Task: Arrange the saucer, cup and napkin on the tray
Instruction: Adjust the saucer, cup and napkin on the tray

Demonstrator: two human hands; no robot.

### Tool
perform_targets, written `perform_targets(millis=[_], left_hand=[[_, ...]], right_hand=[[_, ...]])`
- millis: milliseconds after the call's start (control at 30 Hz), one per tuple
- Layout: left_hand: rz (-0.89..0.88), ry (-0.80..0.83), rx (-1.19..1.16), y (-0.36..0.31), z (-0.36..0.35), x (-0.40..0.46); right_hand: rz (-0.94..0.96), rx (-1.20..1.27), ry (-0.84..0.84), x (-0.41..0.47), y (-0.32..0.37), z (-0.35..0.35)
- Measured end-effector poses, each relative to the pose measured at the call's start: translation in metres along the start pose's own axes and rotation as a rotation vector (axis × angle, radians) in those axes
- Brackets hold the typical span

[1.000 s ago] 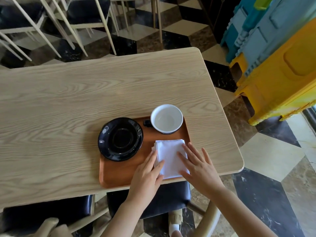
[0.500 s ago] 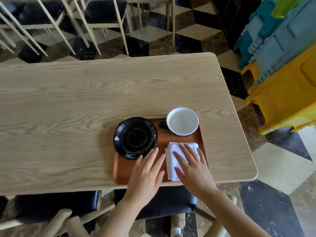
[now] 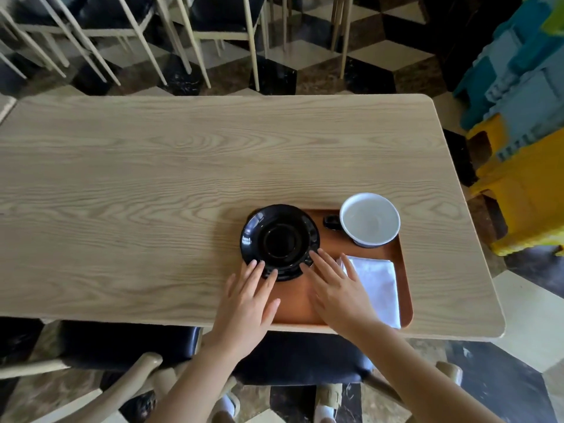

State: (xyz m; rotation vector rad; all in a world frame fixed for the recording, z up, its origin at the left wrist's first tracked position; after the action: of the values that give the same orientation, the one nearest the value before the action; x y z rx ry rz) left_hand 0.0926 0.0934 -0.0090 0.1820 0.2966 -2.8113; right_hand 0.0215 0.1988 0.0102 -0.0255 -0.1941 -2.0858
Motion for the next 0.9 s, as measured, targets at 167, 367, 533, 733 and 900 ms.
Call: perform_targets(millis=[167, 367, 533, 733, 900], left_hand=[[-0.023, 0.010, -0.017, 0.000, -0.004, -0.009], [-0.039, 0.042, -0.010, 0.003, -0.011, -0.025], [-0.048, 0.048, -0.001, 0.006, -0.016, -0.033], [-0.043, 0.029, 0.010, 0.005, -0.015, -0.033], [-0.048, -0.028, 0.037, 0.000, -0.006, -0.030]], right_hand=[[0.018, 0.009, 0.001, -0.006, 0.005, 0.000], [0.034, 0.027, -0.015, -0.022, 0.014, -0.004], [0.024, 0.057, -0.033, -0.030, 0.017, -0.005], [0.017, 0.047, -0.025, -0.029, 0.019, -0.003], [0.020, 0.084, -0.036, -0.029, 0.019, -0.001]])
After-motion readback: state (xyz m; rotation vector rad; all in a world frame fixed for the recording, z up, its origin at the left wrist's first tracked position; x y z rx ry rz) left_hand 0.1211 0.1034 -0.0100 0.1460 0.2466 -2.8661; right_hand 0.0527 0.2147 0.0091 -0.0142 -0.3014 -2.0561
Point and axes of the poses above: each hand's wrist, its own x-axis towards the middle knuckle, its own z-axis out of the back of the hand, y = z × x, the point moved 10 cm from there along x, towards the middle knuckle, and after that the axes turned 8 degrees about z, right-handed, at the moved point
